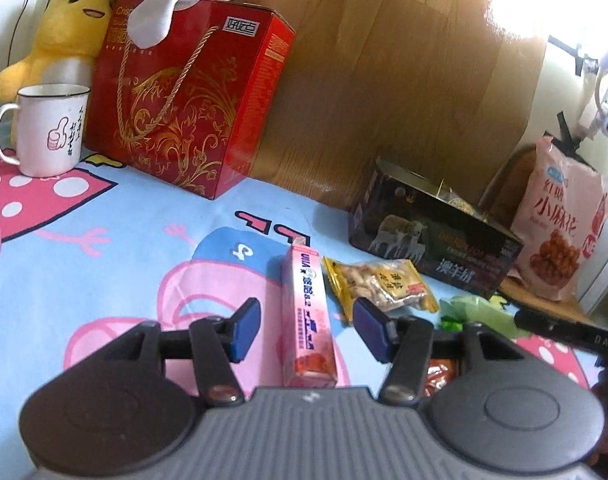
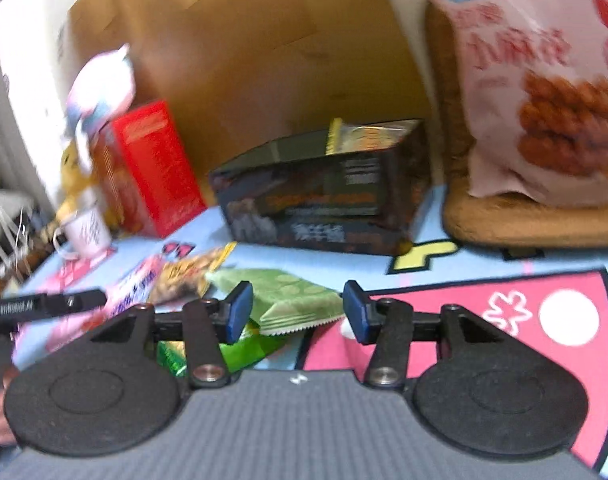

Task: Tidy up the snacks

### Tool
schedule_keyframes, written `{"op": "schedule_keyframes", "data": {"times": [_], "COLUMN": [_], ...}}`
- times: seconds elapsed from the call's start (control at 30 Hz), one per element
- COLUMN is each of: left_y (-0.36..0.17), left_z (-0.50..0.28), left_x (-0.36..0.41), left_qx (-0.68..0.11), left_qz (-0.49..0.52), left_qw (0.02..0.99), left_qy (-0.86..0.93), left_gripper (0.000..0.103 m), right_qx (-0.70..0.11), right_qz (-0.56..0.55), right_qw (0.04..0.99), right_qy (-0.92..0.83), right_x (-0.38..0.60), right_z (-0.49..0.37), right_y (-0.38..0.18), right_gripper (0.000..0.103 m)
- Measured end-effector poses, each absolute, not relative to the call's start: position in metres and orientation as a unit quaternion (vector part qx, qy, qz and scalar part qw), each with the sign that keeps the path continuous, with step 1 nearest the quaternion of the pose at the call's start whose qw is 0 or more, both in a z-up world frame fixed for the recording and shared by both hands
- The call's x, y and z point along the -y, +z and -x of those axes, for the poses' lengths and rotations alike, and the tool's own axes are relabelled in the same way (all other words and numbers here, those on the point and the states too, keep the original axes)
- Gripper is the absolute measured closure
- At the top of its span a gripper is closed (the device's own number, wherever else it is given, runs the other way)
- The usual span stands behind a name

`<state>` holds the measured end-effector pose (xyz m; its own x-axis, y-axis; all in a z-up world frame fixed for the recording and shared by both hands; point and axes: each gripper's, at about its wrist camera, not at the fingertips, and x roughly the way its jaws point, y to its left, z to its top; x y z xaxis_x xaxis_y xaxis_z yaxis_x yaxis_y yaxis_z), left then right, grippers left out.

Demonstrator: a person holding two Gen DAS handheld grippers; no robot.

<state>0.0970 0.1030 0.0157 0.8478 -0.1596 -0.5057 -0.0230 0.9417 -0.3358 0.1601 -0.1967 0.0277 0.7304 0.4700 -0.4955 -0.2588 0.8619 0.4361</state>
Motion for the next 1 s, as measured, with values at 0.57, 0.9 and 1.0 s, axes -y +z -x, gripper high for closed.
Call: {"op": "schedule_keyframes", "data": {"times": [0.57,0.9,1.0], "left_y": [0.016,0.015,0.014], "left_z": [-0.092,-0.092,-0.092], "left_x": [-0.110,-0.109,-0.109], "left_qx": [-0.262,-0.262,-0.261], "left_qz": [0.203,0.202,0.202], "left_qw": [0.942,0.942,0.942], "left_qy": [-0.050,-0.055,-0.056], "left_gripper": [0.048,0.048,0.048], "right_qx": [-0.372,-0.390,-0.395], "right_qz": [-0.309,-0.380,-0.366], "right_qw": [0.850,0.811,0.816], "right_qy": [0.208,0.211,0.211], "right_x": [0.218,0.211,0.205], "right_z": [-0.163,-0.187,-0.188], "right_y": [0.011,0.000,0.002], "right_gripper": [0.050,0.072,0.080]}}
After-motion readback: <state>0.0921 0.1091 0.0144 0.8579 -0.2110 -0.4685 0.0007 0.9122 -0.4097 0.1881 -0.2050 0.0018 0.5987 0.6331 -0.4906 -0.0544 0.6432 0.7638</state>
